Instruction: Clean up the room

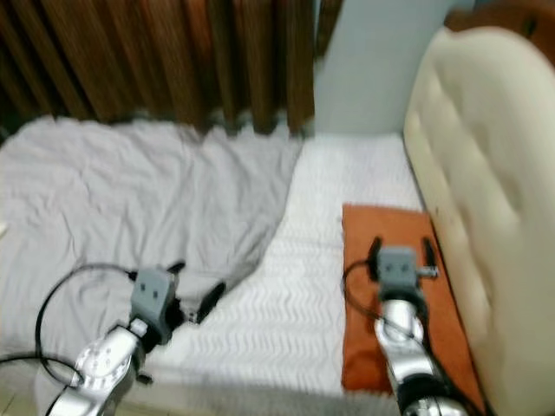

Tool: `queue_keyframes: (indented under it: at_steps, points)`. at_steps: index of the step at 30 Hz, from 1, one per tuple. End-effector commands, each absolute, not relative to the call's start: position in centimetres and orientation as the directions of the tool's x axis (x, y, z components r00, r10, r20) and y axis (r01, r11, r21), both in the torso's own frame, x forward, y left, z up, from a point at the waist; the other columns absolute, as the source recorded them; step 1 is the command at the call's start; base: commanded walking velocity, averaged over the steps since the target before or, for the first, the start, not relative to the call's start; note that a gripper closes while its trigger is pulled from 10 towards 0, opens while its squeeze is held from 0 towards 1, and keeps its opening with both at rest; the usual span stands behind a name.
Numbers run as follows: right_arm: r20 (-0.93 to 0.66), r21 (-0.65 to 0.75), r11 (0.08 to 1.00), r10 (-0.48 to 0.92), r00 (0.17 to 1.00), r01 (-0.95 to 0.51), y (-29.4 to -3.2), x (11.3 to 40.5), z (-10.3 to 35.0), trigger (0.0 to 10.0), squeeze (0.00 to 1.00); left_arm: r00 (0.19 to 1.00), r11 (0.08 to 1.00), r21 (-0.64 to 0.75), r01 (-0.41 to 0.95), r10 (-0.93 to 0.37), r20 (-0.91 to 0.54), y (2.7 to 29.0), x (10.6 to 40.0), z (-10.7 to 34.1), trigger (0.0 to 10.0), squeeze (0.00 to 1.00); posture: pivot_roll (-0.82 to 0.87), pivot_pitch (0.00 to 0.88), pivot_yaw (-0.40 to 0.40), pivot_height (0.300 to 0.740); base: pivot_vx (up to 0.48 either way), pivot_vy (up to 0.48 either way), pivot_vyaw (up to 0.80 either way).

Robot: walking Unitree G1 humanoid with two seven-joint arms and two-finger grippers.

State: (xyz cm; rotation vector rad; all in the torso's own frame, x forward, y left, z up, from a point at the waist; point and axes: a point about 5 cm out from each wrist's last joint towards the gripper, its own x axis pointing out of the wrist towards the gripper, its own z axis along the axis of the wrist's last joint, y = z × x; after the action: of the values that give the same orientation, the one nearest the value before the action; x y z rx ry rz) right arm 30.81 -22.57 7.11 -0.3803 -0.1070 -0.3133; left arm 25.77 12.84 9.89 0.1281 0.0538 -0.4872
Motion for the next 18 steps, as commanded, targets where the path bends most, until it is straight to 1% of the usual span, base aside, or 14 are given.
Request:
queue_keyframes:
  at_steps: [1, 2, 3, 4, 5, 7, 9, 10, 12, 14, 15, 16, 18]
  points:
    - [0.156, -0.372, 0.894, -0.205, 0.966, 0.25, -20.9, 30.1, 6.2, 10.0, 0.0, 0.889, 0.882, 0.109, 0.458, -0.452, -0.081, 13.4, 25.9, 9.8, 10.0, 0.0, 0.03, 0.113, 0.052, 0.74, 0.0, 0.0, 0.0]
    - [0.138, -0.326, 0.922, -0.173, 0.975, 0.21, -19.9, 30.2, 5.9, 10.0, 0.0, 0.89, 0.883, 0.113, 0.456, -0.45, -0.076, 13.4, 26.0, 9.9, 10.0, 0.0, 0.03, 0.116, 0.057, 0.74, 0.0, 0.0, 0.0]
    - [0.138, -0.326, 0.922, -0.173, 0.975, 0.21, -19.9, 30.2, 5.9, 10.0, 0.0, 0.89, 0.883, 0.113, 0.456, -0.45, -0.076, 13.4, 26.0, 9.9, 10.0, 0.0, 0.03, 0.116, 0.057, 0.74, 0.0, 0.0, 0.0]
    - [0.126, -0.29, 0.939, -0.152, 0.98, 0.183, -19.2, 30.3, 5.7, 10.0, 0.0, 0.891, 0.883, 0.116, 0.455, -0.449, -0.073, 13.4, 26.0, 9.9, 10.0, 0.0, 0.03, 0.116, 0.057, 0.74, 0.0, 0.0, 0.0]
    - [0.081, -0.221, 0.964, -0.129, 0.988, 0.144, -18.0, 30.6, 5.4, 10.0, 0.0, 0.891, 0.881, 0.133, 0.454, -0.448, -0.075, 13.5, 26.1, 9.9, 10.0, 0.0, 0.05, 0.119, 0.057, 0.74, 0.0, 0.0, 0.0]
    - [0.058, -0.194, 0.971, -0.132, 0.99, 0.14, -17.6, 30.8, 5.3, 10.0, 0.0, 0.892, 0.882, 0.137, 0.451, -0.445, -0.078, 13.6, 26.1, 9.8, 10.0, 0.0, 0.05, 0.117, 0.056, 0.74, 0.0, 0.0, 0.0]
    - [0.016, -0.111, 0.983, -0.142, 0.99, 0.143, -17.3, 30.8, 5.0, 10.0, 0.0, 0.899, 0.889, 0.137, 0.438, -0.429, -0.09, 14.0, 26.1, 9.2, 10.0, 0.0, 0.05, 0.101, 0.048, 0.74, 0.0, 0.0, 0.0]
    - [0.008, -0.09, 0.984, -0.153, 0.988, 0.153, -17.4, 30.6, 4.8, 10.0, 0.0, 0.902, 0.893, 0.129, 0.43, -0.421, -0.094, 14.2, 26.1, 9.0, 10.0, 0.0, 0.05, 0.097, 0.047, 0.74, 0.0, 0.0, 0.0]
    - [0.02, -0.078, 0.988, -0.131, 0.991, 0.132, -17.6, 29.1, 4.7, 10.0, 0.0, 0.905, 0.9, 0.111, 0.421, -0.41, -0.112, 14.5, 25.2, 8.3, 10.0, 0.0, 0.03, 0.07, 0.036, 0.74, 0.0, 0.0, 0.0]
    - [0.058, -0.091, 0.99, -0.104, 0.993, 0.109, -18.2, 27.1, 5.2, 10.0, 0.0, 0.906, 0.903, 0.106, 0.416, -0.403, -0.128, 14.8, 24.2, 7.7, 10.0, 0.0, 0.01, 0.052, 0.024, 0.74, 0.0, 0.0, 0.0]
    - [0.065, -0.109, 0.988, -0.106, 0.992, 0.112, -18.9, 25.7, 5.8, 10.0, 0.0, 0.907, 0.904, 0.105, 0.414, -0.401, -0.131, 15.1, 23.6, 7.5, 10.0, 0.0, 0.0, 0.047, 0.022, 0.74, 0.0, 0.0, 0.0]
    - [0.065, -0.109, 0.988, -0.106, 0.992, 0.112, -18.9, 25.7, 5.8, 10.0, 0.0, 0.907, 0.904, 0.105, 0.414, -0.401, -0.131, 15.1, 23.6, 7.5, 10.0, 0.0, 0.0, 0.047, 0.022, 0.74, 0.0, 0.0, 0.0]
    - [0.094, -0.128, 0.988, -0.077, 0.993, 0.089, -19.7, 24.6, 6.6, 10.0, 0.0, 0.918, 0.916, 0.093, 0.391, -0.38, -0.114, 15.2, 23.5, 7.7, 10.0, 0.0, -0.03, 0.023, 0.007, 0.74, 0.0, 0.0, 0.0]
